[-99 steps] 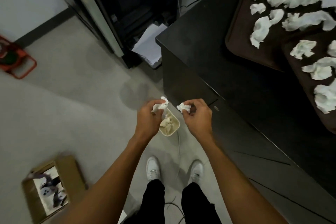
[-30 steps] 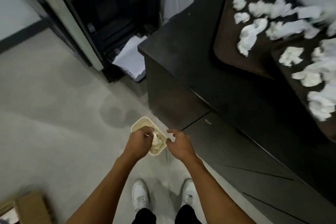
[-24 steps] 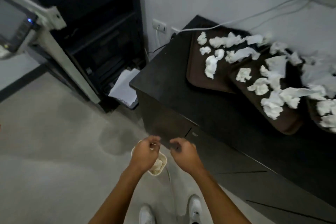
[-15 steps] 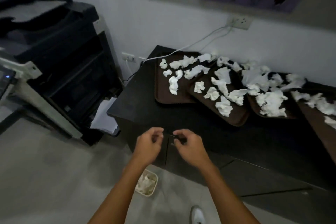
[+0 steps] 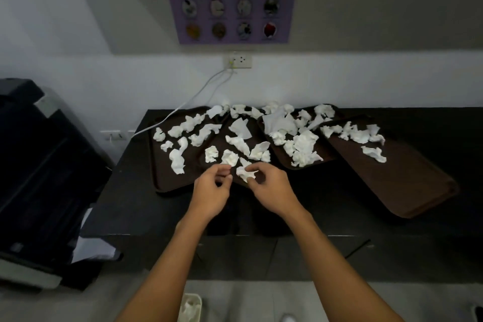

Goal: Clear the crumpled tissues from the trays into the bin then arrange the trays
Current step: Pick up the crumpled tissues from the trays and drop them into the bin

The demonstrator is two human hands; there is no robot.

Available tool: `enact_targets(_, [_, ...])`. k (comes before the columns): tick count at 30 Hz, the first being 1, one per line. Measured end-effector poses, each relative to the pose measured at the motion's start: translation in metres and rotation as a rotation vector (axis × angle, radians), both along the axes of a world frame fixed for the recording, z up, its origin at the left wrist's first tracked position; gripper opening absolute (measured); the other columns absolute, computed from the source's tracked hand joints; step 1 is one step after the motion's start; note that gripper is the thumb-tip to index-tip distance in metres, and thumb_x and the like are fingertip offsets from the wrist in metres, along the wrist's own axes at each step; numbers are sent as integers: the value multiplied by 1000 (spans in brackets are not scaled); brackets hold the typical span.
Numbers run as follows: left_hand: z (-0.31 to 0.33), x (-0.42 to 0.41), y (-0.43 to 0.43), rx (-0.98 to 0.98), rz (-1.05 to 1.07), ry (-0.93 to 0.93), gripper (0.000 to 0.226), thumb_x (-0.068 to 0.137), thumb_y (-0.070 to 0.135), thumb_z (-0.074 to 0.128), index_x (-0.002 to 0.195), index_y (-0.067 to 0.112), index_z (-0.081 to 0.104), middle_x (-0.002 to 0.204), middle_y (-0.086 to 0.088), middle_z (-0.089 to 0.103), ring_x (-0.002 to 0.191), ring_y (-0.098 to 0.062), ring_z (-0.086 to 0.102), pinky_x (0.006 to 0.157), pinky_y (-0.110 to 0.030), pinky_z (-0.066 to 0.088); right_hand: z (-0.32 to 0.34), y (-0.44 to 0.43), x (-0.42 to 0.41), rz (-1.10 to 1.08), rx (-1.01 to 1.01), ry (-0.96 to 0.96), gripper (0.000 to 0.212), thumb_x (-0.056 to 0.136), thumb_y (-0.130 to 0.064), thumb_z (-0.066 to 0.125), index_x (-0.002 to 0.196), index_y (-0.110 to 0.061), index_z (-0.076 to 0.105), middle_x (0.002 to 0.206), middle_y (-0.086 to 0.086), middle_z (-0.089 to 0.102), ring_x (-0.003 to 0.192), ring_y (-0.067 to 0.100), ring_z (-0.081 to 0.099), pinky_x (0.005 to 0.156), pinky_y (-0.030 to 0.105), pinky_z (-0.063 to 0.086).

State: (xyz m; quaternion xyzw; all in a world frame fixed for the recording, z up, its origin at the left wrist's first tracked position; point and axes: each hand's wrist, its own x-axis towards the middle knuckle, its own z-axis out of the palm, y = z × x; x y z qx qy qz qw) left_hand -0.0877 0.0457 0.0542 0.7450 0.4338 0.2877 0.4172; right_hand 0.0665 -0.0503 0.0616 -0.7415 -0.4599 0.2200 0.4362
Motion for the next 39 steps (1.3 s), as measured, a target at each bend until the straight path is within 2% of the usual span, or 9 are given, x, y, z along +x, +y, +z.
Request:
enact_targets(8, [-16, 68, 22, -1, 4, 101, 26, 93, 19, 70, 118, 23, 68, 109, 8, 67, 95, -3, 65, 78, -9, 48, -3, 9, 82, -25, -33, -12, 25, 91, -17, 69, 115, -22, 72, 109, -15, 70, 101, -2, 62, 93, 16, 49])
enact_targets(13, [-55, 99, 41, 17, 10, 289, 38, 88, 20, 74, 126, 21, 66, 126, 2, 62, 117, -18, 60, 101, -33, 51, -20, 16, 119, 15, -95, -2, 26, 92, -18, 68, 118, -24, 71, 113, -14, 68, 99, -8, 58, 83, 0, 40])
enact_targets(18, [-76, 119, 50, 66, -37, 578, 61, 84, 34, 79, 141, 30, 56, 142, 3, 51, 134, -23, 44, 110, -42, 42, -38, 22, 143, 61, -137, 8, 27, 93, -18, 68, 120, -23, 70, 115, -14, 66, 104, -1, 59, 83, 4, 42])
enact_targets(22, [-85, 131, 51, 148, -31, 682, 54, 85, 31, 78, 135, 34, 58, 138, 4, 55, 128, -23, 47, 107, -43, 41, -48, 27, 156, 95, -132, 25, 26, 93, -17, 67, 119, -23, 71, 116, -13, 67, 107, 2, 61, 91, 13, 49])
enact_targets(26, [-92, 134, 46, 166, 42, 550, 34, 85, 23, 76, 117, 31, 67, 123, 5, 61, 118, -21, 52, 99, -37, 46, -57, 36, 162, 120, -128, 32, 26, 92, -17, 68, 117, -24, 71, 115, -13, 68, 107, 3, 62, 94, 19, 52])
enact_targets(31, [-85, 129, 46, 141, 131, 325, 30, 87, 24, 75, 117, 27, 69, 116, 5, 62, 111, -17, 57, 93, -34, 52, -64, 56, 164, 122, -134, -49, 31, 92, -11, 67, 121, -19, 70, 118, -6, 66, 104, 5, 60, 90, 16, 51])
enact_targets(34, [-77, 126, 46, 168, 143, 268, 28, 88, 25, 74, 115, 25, 69, 115, 6, 65, 107, -14, 59, 93, -29, 49, -68, 72, 160, 145, -155, -153, 38, 92, -6, 63, 130, -13, 65, 128, 1, 61, 116, 13, 59, 103, 27, 51])
enact_targets(37, [-70, 121, 47, 160, 166, 220, 27, 88, 23, 74, 114, 24, 69, 113, 7, 66, 105, -13, 60, 92, -27, 50, -74, 89, 155, 216, -196, -246, 48, 92, -1, 60, 139, -6, 58, 140, 6, 55, 128, 20, 54, 108, 23, 41])
enact_targets(39, [-67, 118, 47, 147, 182, 198, 26, 88, 23, 74, 113, 24, 69, 112, 8, 66, 103, -10, 61, 89, -16, 46, -80, 98, 151, 245, -229, -294, 51, 90, 1, 59, 140, -4, 56, 144, 9, 52, 131, 24, 52, 108, 25, 40])
